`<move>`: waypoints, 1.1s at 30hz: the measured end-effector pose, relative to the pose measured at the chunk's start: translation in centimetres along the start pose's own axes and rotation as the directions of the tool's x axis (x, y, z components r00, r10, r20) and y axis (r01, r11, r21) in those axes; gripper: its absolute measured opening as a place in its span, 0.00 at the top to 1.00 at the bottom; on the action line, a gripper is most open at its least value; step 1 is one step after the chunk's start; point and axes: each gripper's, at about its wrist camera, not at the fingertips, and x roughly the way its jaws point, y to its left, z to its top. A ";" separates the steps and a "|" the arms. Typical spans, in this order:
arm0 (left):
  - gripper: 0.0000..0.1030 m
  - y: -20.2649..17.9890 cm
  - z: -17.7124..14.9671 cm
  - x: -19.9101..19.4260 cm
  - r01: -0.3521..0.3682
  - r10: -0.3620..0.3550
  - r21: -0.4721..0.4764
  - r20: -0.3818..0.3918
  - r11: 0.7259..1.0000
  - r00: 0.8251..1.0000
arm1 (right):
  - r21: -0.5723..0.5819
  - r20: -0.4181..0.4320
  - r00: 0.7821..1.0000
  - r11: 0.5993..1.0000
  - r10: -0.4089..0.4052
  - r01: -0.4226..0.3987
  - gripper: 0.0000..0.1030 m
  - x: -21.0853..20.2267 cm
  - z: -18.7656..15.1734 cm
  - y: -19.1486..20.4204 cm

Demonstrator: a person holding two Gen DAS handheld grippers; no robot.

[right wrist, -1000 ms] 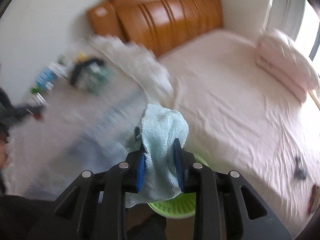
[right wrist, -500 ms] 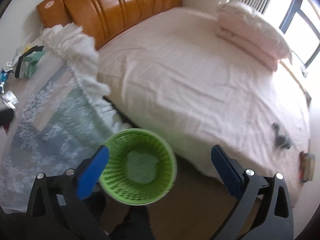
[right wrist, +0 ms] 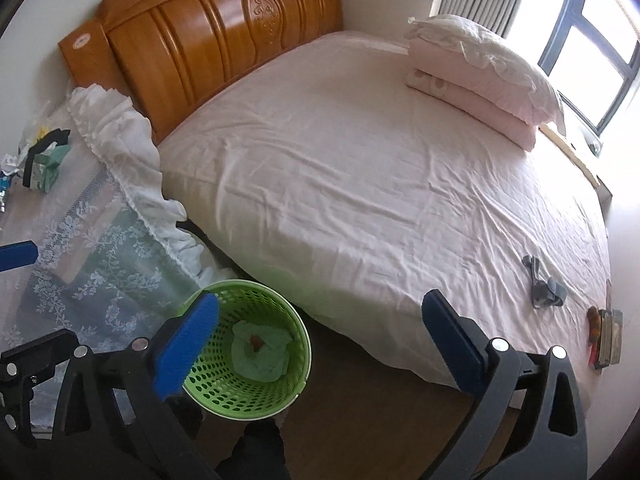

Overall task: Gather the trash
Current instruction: 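Carry the towel and packet to the green wastebasket and release both, then grasp the green-and-white wrapper with the right gripper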

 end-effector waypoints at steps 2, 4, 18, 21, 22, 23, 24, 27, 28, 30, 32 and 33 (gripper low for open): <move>0.07 0.8 0.1 -0.9 -0.027 0.028 -0.030 0.027 0.999 0.999 | -0.016 0.032 0.999 1.000 0.027 -0.027 0.02 -0.8 0.8 0.8; 0.07 2.3 0.1 -2.5 -0.068 0.074 -0.081 0.072 0.994 0.995 | -0.037 0.072 0.996 0.998 0.061 -0.059 0.02 -1.8 1.9 2.0; 0.07 19.5 -5.6 -13.0 -0.369 0.473 -0.491 0.104 0.789 0.875 | -0.330 0.190 0.898 0.887 0.397 -0.322 0.02 -5.3 9.8 19.3; 0.07 22.7 -7.4 -13.8 -0.388 0.503 -0.545 0.073 0.743 0.861 | -0.383 0.166 0.885 0.855 0.436 -0.349 0.02 -5.2 10.3 23.0; 0.07 23.6 -7.9 -13.9 -0.390 0.506 -0.558 0.064 0.733 0.860 | -0.399 0.153 0.882 0.844 0.446 -0.358 0.02 -4.9 10.5 24.2; 0.07 24.4 -8.2 -14.0 -0.390 0.509 -0.568 0.059 0.724 0.859 | -0.417 0.136 0.877 0.830 0.460 -0.370 0.02 -4.6 10.6 25.4; 0.07 25.1 -8.5 -14.1 -0.391 0.513 -0.578 0.056 0.716 0.857 | -0.430 0.124 0.875 0.820 0.467 -0.377 0.02 -4.4 10.6 26.0; 0.07 26.9 -9.6 -14.1 -0.389 0.511 -0.591 0.047 0.707 0.858 | -0.514 0.071 0.872 0.767 0.484 -0.384 0.02 -3.3 10.5 28.8; 0.07 27.4 -9.8 -14.0 -0.388 0.510 -0.594 0.045 0.705 0.859 | -0.563 0.047 0.877 0.738 0.479 -0.373 0.02 -2.6 10.5 29.9; 0.07 28.3 -10.2 -13.7 -0.379 0.499 -0.600 0.039 0.705 0.866 | -0.672 0.005 0.888 0.659 0.460 -0.338 0.02 -1.0 10.3 32.1; 0.07 28.8 -10.5 -13.3 -0.372 0.490 -0.601 0.038 0.707 0.871 | -0.757 -0.018 0.906 0.586 0.423 -0.288 0.02 0.4 10.0 33.9; 0.07 29.0 -10.6 -13.2 -0.371 0.487 -0.600 0.036 0.708 0.873 | -0.785 -0.019 0.911 0.558 0.411 -0.268 0.02 1.0 9.8 34.4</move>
